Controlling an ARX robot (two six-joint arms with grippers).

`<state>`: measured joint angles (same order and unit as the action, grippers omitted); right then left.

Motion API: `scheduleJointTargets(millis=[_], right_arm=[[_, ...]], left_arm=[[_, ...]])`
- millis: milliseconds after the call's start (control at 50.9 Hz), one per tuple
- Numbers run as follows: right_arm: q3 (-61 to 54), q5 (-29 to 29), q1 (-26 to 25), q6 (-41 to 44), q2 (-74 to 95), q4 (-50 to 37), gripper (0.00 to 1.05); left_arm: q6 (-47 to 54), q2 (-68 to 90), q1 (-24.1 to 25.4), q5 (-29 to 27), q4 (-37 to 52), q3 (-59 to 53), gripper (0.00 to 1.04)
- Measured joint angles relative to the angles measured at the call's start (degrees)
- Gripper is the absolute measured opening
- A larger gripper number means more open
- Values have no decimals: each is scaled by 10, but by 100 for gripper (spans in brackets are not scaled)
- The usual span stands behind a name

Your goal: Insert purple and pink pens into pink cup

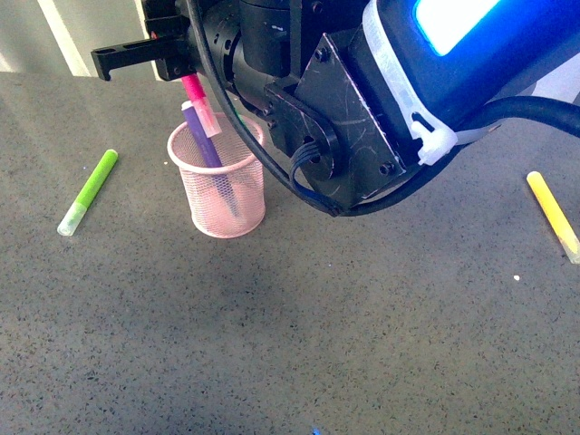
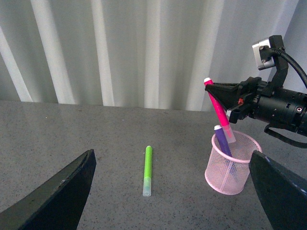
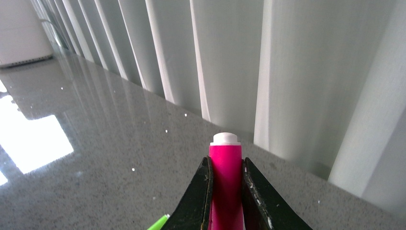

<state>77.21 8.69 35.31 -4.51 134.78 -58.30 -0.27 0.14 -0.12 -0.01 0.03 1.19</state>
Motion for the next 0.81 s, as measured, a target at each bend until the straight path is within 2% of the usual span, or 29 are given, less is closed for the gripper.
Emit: scheduleJointTargets(millis=[531,629,688,806], right_arm=[[1,-2,4,-7,8,8,11],[0,-7,4,-7,8,14,33],[-2,-14,3,-9,7,16,42],[-20,-33,0,-12,-9,17,70]], left_arm=[[0,0,0,0,0,0,98],[0,0,0,0,0,0,98],[0,0,0,0,0,0,98],[0,0,0,0,0,0,98]])
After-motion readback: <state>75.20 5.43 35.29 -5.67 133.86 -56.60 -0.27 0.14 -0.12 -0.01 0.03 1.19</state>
